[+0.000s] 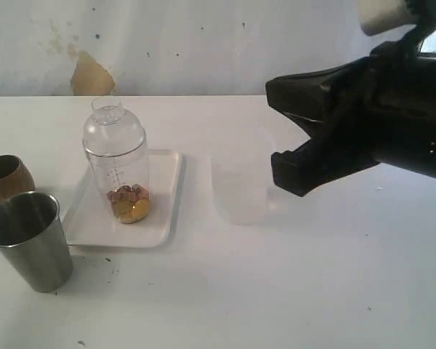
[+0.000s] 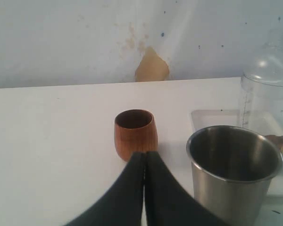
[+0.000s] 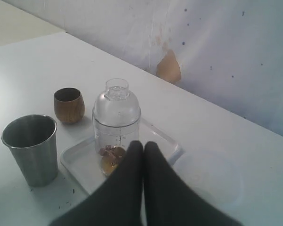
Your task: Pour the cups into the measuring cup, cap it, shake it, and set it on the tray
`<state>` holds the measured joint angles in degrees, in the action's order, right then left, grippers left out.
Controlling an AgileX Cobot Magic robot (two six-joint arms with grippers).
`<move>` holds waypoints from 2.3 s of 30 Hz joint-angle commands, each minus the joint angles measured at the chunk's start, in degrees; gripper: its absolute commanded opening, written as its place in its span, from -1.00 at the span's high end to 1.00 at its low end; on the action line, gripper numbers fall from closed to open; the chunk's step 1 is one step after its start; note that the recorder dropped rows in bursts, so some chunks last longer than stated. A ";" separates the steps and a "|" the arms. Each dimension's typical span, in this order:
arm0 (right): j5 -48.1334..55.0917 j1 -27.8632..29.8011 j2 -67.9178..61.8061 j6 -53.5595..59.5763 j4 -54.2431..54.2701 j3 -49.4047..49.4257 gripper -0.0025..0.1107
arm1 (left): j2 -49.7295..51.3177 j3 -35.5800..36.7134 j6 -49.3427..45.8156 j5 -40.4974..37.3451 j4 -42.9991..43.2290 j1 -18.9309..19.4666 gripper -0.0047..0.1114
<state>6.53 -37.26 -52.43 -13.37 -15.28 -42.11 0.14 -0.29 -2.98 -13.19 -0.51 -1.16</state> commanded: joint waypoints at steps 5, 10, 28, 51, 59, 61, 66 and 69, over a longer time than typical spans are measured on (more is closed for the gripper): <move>0.79 -0.03 0.60 -0.23 -0.02 0.32 0.96 | -0.14 0.29 0.12 -0.11 0.13 -0.13 0.90; -0.70 -0.03 1.41 -0.23 -0.02 2.77 0.96 | -0.14 0.29 0.12 -0.11 0.13 -0.13 0.90; -13.37 9.74 35.33 3.08 7.74 36.33 0.96 | -0.14 0.29 0.12 -0.11 0.13 -0.13 0.90; -10.79 29.29 52.43 17.00 15.92 42.11 0.96 | -0.14 0.29 0.12 -0.11 0.13 -0.13 0.90; -1.09 29.99 52.43 17.63 15.92 42.11 0.96 | -0.14 0.29 0.12 -0.11 0.13 -0.13 0.90; 1.81 31.96 52.43 17.63 15.92 42.11 0.96 | -0.14 0.29 0.12 -0.11 0.13 -0.13 0.90; 4.92 36.50 52.43 17.63 15.72 42.11 0.96 | -0.14 0.29 0.12 -0.11 0.13 -0.13 0.90; 8.33 40.25 52.43 17.63 15.58 42.11 0.96 | -0.14 0.29 0.12 -0.11 0.13 -0.13 0.90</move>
<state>11.79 -0.22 -0.27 3.65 0.41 -0.32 0.14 -0.29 -2.98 -13.19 -0.51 -1.16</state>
